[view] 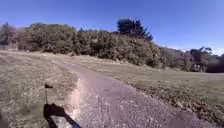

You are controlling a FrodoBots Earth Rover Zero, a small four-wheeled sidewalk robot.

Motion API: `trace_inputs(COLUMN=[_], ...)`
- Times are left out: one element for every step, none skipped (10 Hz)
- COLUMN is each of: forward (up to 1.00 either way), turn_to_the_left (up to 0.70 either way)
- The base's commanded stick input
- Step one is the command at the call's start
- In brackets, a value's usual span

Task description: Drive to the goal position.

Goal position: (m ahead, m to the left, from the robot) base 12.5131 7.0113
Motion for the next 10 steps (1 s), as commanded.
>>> trace_inputs(forward=[0.70, 0.70, 0.70, 0.70, 0.70, 0.70, 0.70, 0.70, 0.70, 0.70], turn_to_the_left=[0.14, 0.14, 0.13, 0.00, 0.00, 0.13, 0.14, 0.14, 0.14, 0.14])
